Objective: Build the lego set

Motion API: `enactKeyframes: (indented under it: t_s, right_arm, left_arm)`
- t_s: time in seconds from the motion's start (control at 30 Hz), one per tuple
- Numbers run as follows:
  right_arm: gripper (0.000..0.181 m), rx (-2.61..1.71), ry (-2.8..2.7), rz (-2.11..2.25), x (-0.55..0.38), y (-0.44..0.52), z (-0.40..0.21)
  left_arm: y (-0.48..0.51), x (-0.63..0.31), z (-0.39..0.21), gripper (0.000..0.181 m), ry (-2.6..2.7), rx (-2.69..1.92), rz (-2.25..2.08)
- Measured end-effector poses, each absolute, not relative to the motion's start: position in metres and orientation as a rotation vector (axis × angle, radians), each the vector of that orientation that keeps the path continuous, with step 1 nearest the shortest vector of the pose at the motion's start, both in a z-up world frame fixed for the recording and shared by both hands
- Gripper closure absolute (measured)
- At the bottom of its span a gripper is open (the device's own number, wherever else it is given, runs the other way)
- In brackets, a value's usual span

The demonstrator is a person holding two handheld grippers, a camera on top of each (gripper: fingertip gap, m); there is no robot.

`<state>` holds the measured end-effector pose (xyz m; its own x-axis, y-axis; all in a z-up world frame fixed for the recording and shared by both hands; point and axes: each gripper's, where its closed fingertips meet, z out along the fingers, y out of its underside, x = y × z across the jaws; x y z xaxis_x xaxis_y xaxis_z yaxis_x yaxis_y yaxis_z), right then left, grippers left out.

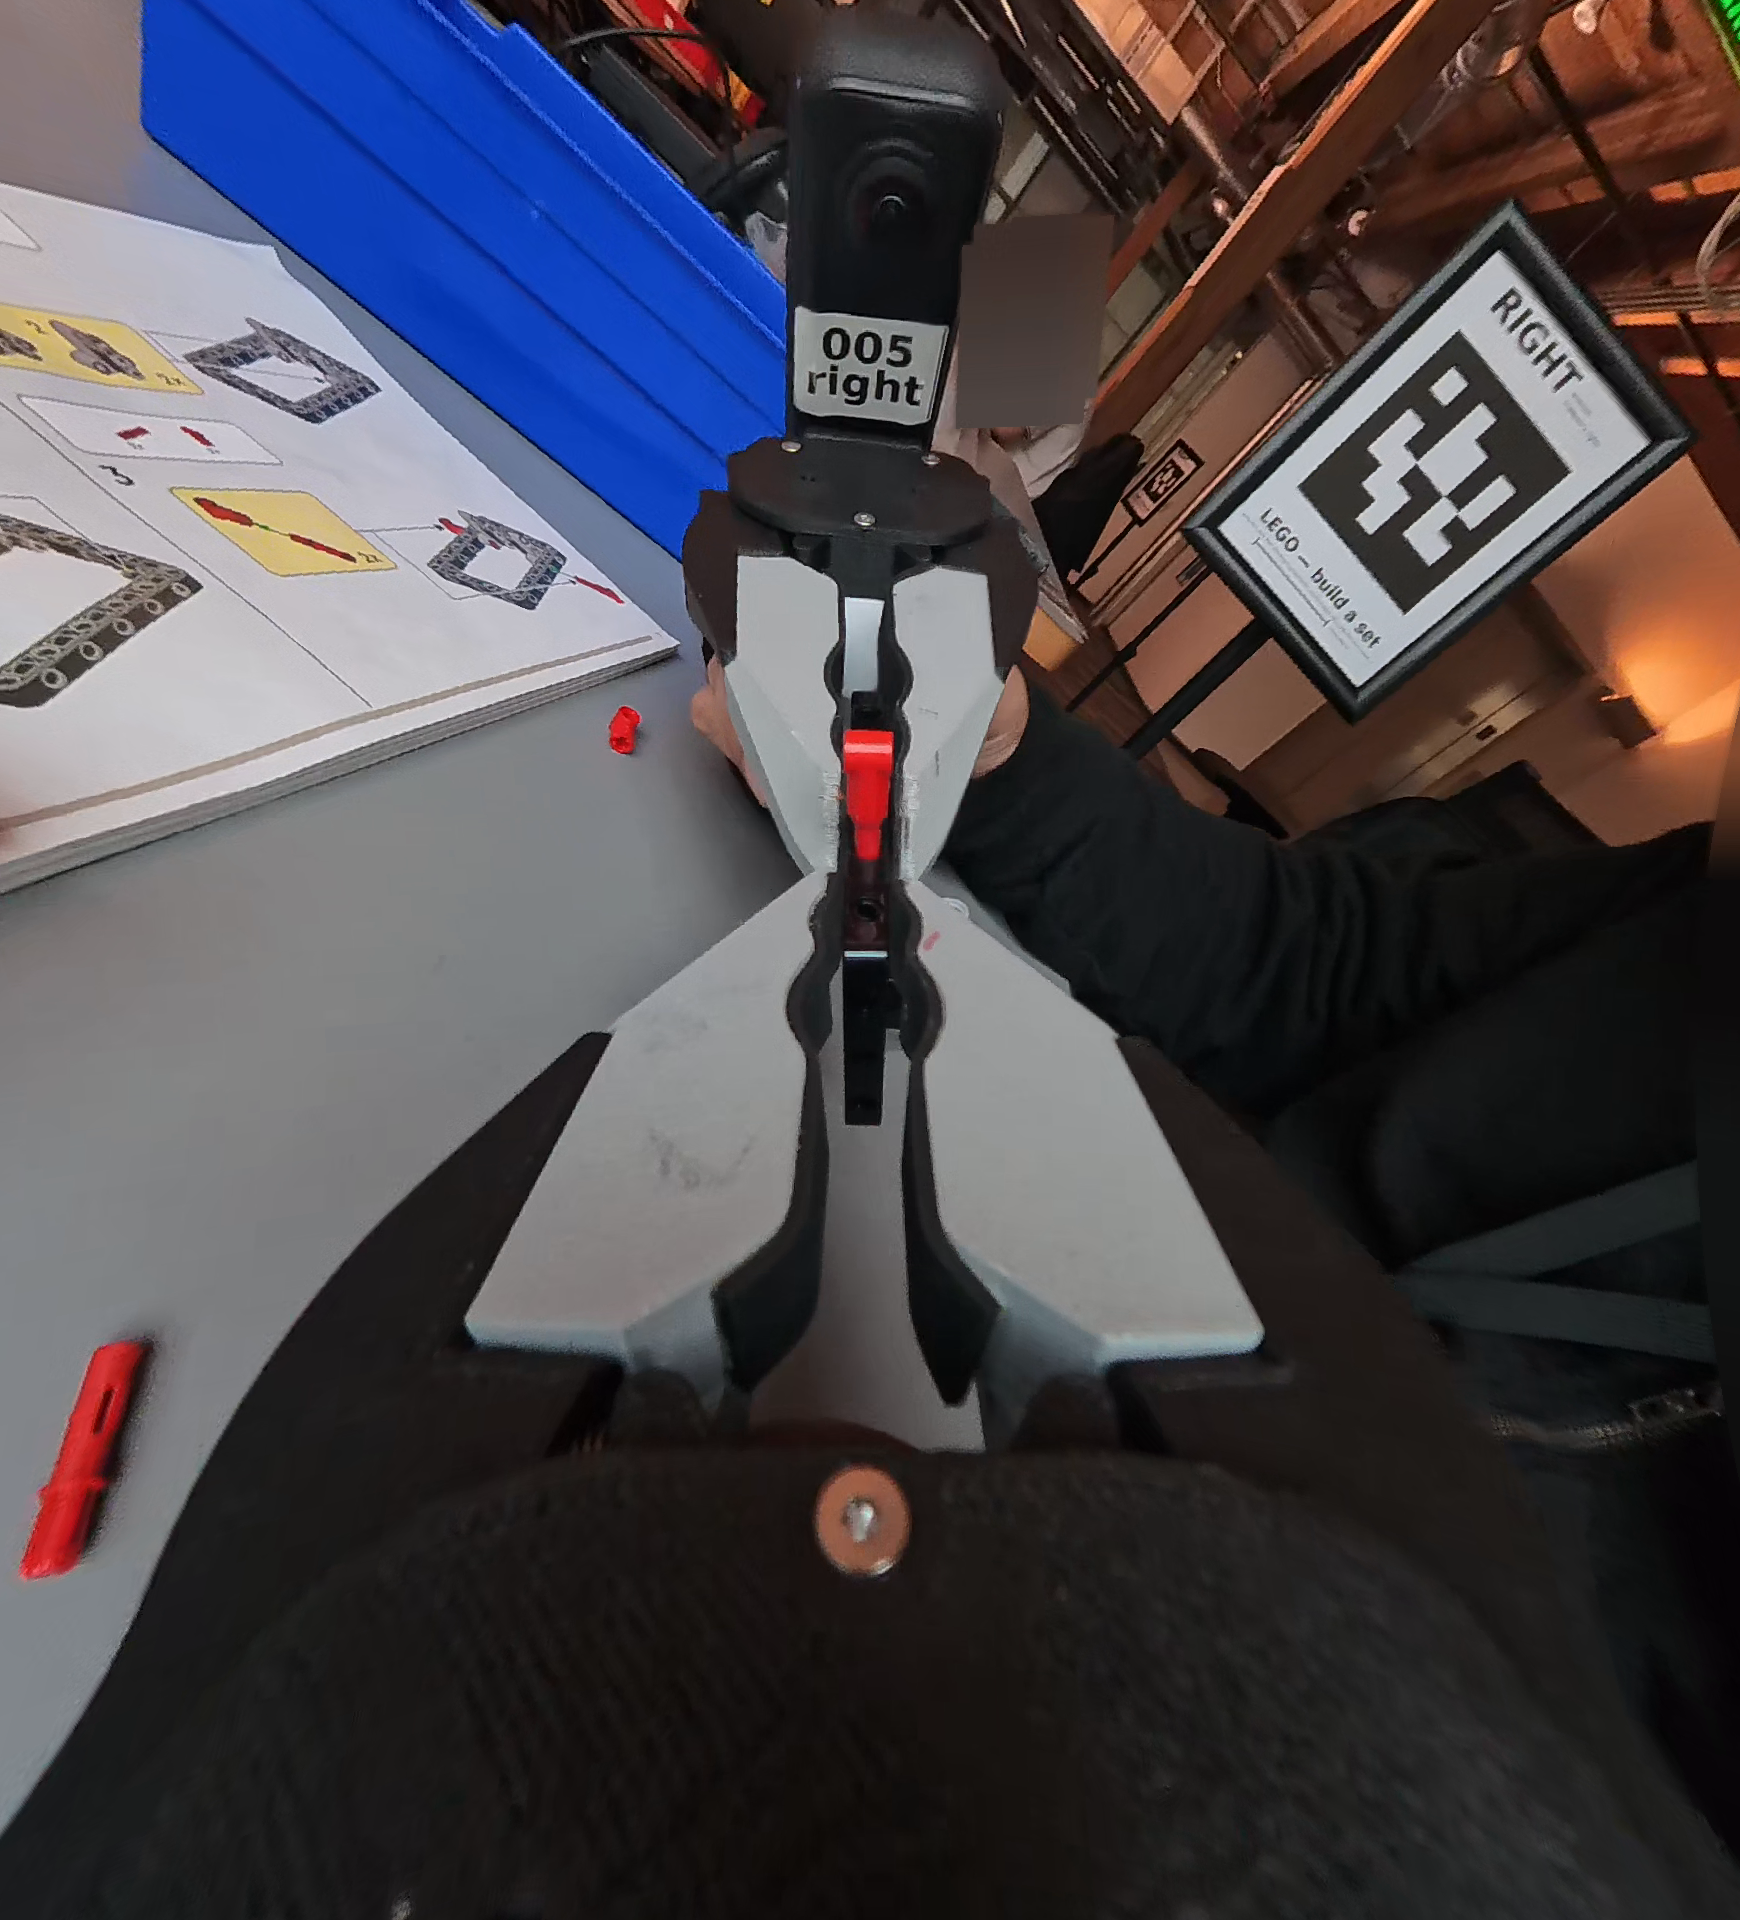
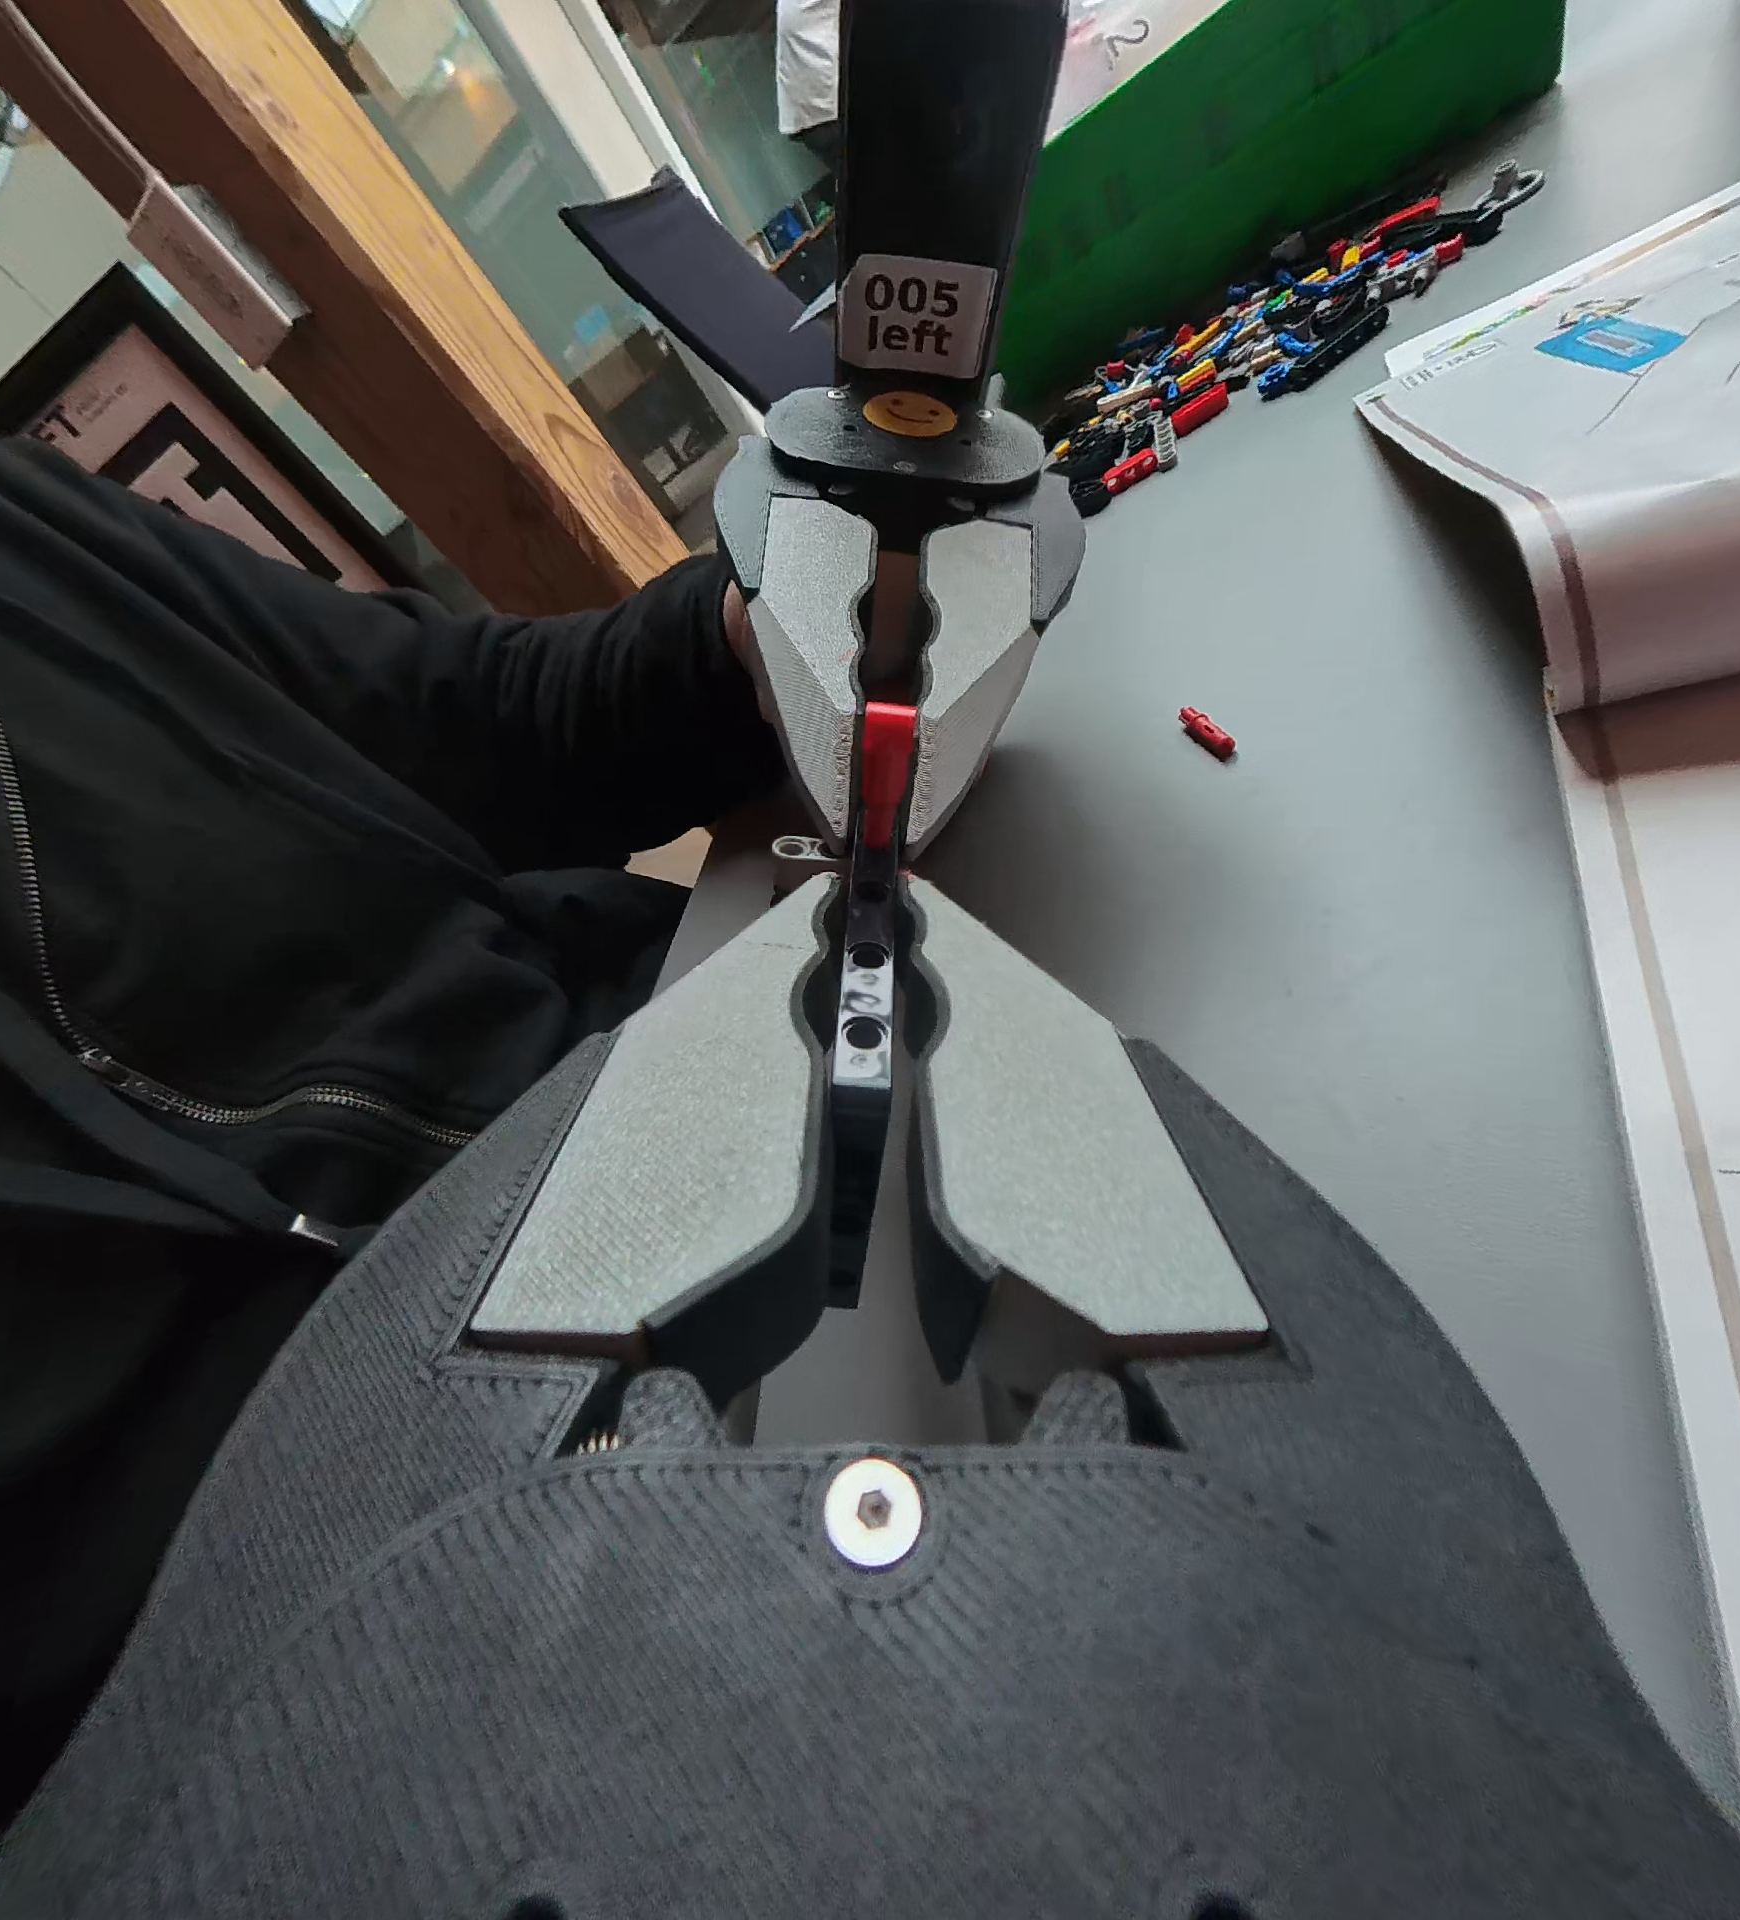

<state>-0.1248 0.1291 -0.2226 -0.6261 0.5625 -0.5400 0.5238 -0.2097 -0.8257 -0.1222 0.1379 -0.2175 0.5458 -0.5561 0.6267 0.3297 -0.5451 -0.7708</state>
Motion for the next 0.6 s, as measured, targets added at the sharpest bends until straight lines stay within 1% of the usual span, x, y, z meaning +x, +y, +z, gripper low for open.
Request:
enactKeyframes:
  t_s: [0.03, 0.1, 0.17, 0.2, 0.3, 0.33, 0.43, 0.47, 0.5, 0.53, 0.6]
  right_arm:
    - [0.175, -1.348, -1.948, 2.035, -0.124, 0.13, -0.221]
    - [0.166, -1.342, -1.904, 2.083, -0.124, 0.134, -0.216]
    - [0.17, -1.329, -1.895, 2.066, -0.121, 0.14, -0.215]
    - [0.169, -1.321, -1.885, 2.037, -0.122, 0.143, -0.215]
    - [0.148, -1.243, -1.884, 1.951, -0.123, 0.143, -0.208]
    - [0.138, -1.182, -1.9, 1.894, -0.122, 0.14, -0.204]
    - [0.113, -1.048, -1.92, 1.539, -0.123, 0.14, -0.204]
    - [0.108, -0.997, -1.919, 1.407, -0.123, 0.14, -0.205]
    - [0.111, -0.933, -1.912, 1.271, -0.121, 0.141, -0.205]
    - [0.119, -0.872, -1.89, 1.137, -0.121, 0.144, -0.204]
    - [0.125, -0.755, -1.853, 0.93, -0.119, 0.145, -0.201]
  left_arm:
    - [0.138, -0.123, -0.218, 0.175, 0.17, -1.819, -1.183]
    - [0.139, -0.126, -0.218, 0.175, 0.13, -1.812, -1.221]
    - [0.139, -0.126, -0.217, 0.175, 0.126, -1.809, -1.245]
    - [0.139, -0.126, -0.218, 0.175, 0.124, -1.814, -1.244]
    - [0.141, -0.125, -0.221, 0.175, 0.121, -1.836, -1.248]
    - [0.141, -0.124, -0.221, 0.175, 0.124, -1.838, -1.254]
    - [0.14, -0.125, -0.219, 0.175, 0.121, -1.827, -1.27]
    - [0.14, -0.126, -0.218, 0.175, 0.12, -1.823, -1.279]
    - [0.14, -0.126, -0.218, 0.175, 0.12, -1.823, -1.284]
    - [0.14, -0.126, -0.219, 0.175, 0.123, -1.829, -1.288]
    - [0.141, -0.125, -0.22, 0.175, 0.124, -1.838, -1.305]
